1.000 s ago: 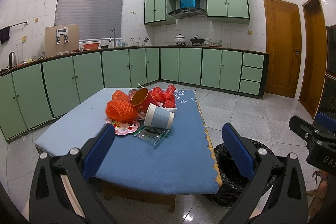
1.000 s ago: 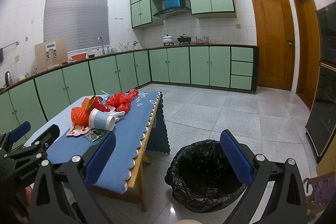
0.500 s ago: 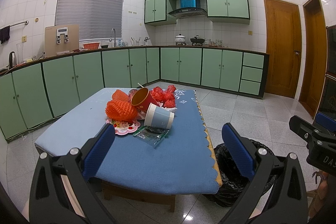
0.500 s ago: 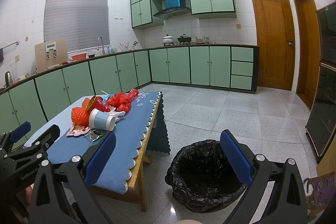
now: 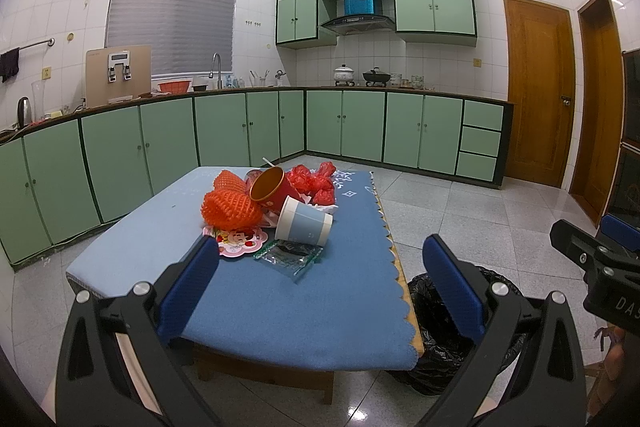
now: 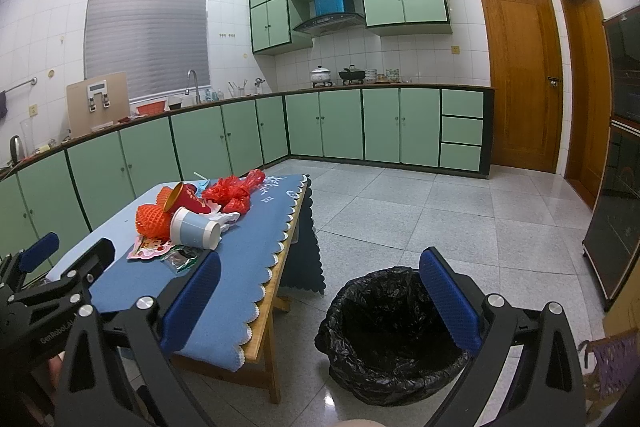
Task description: Collect trash
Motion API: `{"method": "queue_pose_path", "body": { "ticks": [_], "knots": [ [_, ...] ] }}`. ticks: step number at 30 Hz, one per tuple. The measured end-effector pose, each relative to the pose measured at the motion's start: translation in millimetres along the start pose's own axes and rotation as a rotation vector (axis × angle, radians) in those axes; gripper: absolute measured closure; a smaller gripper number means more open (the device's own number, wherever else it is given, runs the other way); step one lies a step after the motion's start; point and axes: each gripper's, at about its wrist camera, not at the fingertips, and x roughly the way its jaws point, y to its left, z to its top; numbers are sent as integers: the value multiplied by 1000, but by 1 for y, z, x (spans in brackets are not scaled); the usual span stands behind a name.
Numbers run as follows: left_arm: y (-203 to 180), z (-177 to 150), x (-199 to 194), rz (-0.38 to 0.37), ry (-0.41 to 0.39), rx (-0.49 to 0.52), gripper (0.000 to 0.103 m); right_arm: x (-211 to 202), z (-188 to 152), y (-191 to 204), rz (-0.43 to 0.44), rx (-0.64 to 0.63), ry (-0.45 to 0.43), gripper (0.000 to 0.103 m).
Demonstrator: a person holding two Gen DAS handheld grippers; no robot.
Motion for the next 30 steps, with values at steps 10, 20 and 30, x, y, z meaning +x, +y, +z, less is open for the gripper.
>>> {"method": "queue_pose_path", "body": {
  "ticks": [10,20,30],
  "knots": [
    [12,2,13,19,20,-15,5,6,0,2,1,4,12,6],
    [91,13,85,196,101,-48,5,72,28,47,58,-22,68,6],
    [168,34,159,295,111,-18,4,190,34,117,167,-24,231,6]
  ]
}}
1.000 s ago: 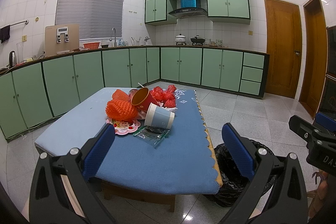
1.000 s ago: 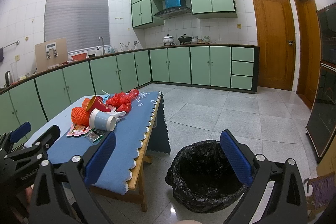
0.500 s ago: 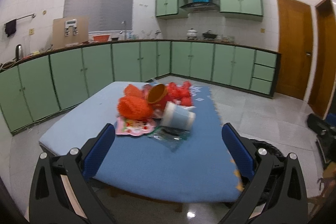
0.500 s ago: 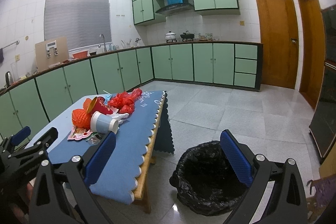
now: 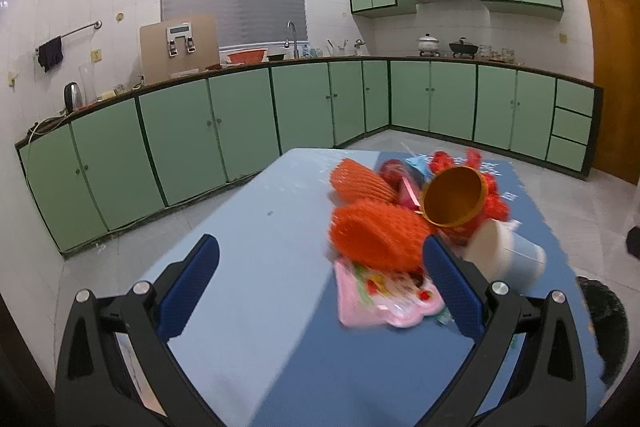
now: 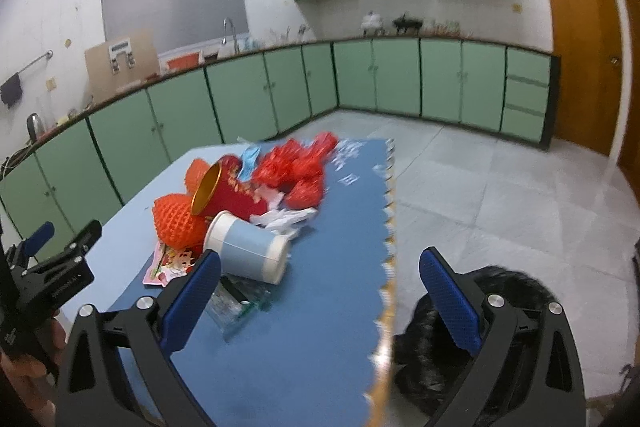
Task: Collect trash
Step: 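Reach the right gripper to the white-and-blue paper cup and grasp it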
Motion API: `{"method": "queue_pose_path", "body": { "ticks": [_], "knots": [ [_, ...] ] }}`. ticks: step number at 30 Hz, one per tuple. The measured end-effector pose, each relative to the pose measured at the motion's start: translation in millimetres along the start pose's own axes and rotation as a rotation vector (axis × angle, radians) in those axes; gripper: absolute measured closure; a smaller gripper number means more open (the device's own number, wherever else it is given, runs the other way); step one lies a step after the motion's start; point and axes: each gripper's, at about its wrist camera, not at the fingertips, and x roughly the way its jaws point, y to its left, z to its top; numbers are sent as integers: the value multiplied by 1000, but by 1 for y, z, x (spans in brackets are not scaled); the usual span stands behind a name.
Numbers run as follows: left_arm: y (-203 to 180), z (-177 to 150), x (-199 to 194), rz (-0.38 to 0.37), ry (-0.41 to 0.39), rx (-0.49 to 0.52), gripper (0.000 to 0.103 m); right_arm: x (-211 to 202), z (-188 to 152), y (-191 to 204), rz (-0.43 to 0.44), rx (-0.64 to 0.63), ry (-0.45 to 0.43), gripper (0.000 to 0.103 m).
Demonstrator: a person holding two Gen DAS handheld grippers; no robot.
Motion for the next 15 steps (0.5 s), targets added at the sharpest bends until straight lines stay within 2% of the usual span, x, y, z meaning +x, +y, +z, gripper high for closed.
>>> {"method": "queue_pose_path", "body": {
  "ticks": [8,13,15],
  "knots": [
    [23,1,45,13,62,5,5,60,0,39,-41,24,117,6],
    [33,-6,63,12,103,6,11,89,-2,65,-66,11,156,6],
    [35,-8,68,-1,114,2,17,96,-2,69,-93,18,168,6]
  ]
}}
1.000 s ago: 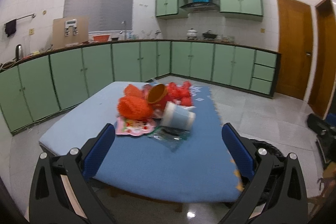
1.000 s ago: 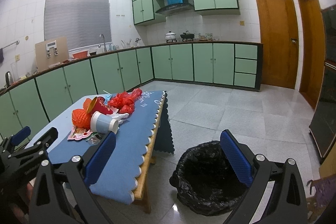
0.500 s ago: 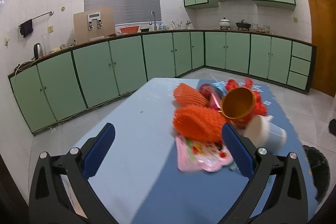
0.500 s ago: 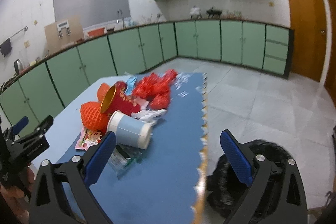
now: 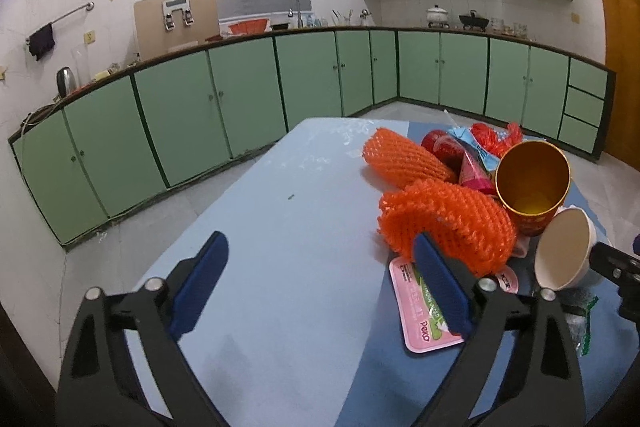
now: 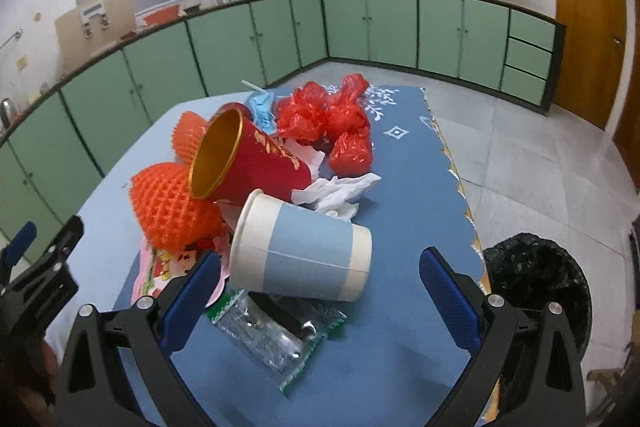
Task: Collect trash
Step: 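Reach the right gripper to the white-and-blue paper cup and grasp it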
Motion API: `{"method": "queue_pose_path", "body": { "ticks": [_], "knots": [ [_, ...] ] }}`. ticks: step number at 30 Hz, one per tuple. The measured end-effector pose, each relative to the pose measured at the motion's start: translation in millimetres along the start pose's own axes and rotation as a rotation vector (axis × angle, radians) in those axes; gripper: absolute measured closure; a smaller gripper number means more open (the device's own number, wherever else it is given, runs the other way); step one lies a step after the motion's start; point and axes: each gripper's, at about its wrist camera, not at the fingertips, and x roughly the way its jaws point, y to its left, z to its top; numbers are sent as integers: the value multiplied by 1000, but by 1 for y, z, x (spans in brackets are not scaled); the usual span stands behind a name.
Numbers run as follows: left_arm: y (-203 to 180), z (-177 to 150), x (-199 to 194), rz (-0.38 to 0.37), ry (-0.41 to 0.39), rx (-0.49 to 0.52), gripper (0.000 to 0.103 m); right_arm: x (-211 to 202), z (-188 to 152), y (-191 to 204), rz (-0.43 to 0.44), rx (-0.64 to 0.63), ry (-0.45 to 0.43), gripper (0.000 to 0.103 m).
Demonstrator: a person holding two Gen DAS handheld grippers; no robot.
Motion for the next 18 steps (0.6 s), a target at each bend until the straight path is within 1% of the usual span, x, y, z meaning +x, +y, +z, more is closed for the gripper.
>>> {"method": "queue_pose_path", "body": {
  "ticks": [2,5,8,12,18],
  "knots": [
    [1,0,2,-17,10,-9,17,7,1,0,-15,19,18,6],
    [1,2,4,-17,-4,-15,17,15,2,1,-34,49,44,6],
    [0,4,7,-20,-12,-17,17,22,2,4,-60,51,67,6],
    [-2,6,12,-33,-4,-20,17,23,1,2,-95,54,74,6],
    [-12,9,8,-70,-14,-17,17,22,0,-16,-106,101,97,6]
  ]
}}
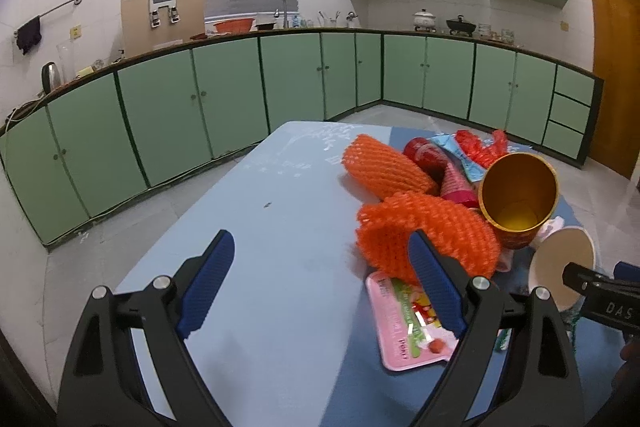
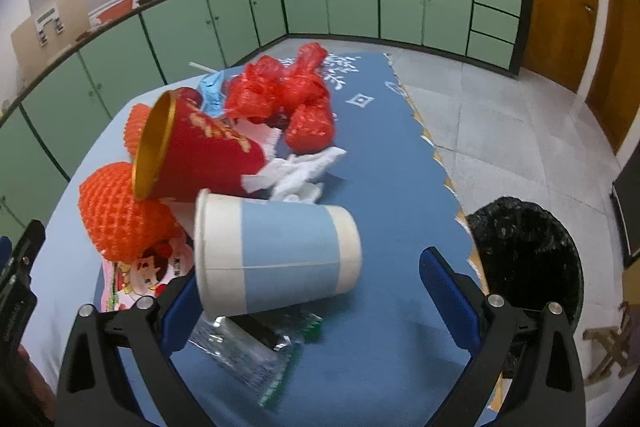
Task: Collect trash
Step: 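Reach the right gripper to the white-and-blue paper cup and grasp it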
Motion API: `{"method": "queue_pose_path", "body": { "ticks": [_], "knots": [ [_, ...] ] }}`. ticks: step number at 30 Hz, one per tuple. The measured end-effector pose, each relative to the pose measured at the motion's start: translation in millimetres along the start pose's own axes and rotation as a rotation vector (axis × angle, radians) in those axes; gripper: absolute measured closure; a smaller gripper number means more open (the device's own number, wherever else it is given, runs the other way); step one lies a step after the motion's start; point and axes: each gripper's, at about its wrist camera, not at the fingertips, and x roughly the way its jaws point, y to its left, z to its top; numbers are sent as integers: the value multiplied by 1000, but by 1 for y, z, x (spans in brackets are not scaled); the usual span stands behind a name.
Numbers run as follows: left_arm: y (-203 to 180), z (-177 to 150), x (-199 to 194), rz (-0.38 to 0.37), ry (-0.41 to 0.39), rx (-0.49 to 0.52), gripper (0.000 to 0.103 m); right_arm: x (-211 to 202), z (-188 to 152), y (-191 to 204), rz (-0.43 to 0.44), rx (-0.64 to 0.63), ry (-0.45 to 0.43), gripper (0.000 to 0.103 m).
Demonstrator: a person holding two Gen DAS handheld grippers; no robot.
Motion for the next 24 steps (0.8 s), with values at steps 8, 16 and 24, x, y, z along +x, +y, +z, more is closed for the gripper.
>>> {"method": "queue_pose_path", "body": {
  "ticks": [8,16,24],
  "knots": [
    [-22,10,-5,-47,-20,17,17,13,-1,-22,80,44,58,6],
    [-38,13,-4,-67,-25,34,17,21,-5,-32,207,52,91,63],
    [-57,18,-3,-108,-26,49,17,12,-3,-39,240,36,71,99]
  ]
}}
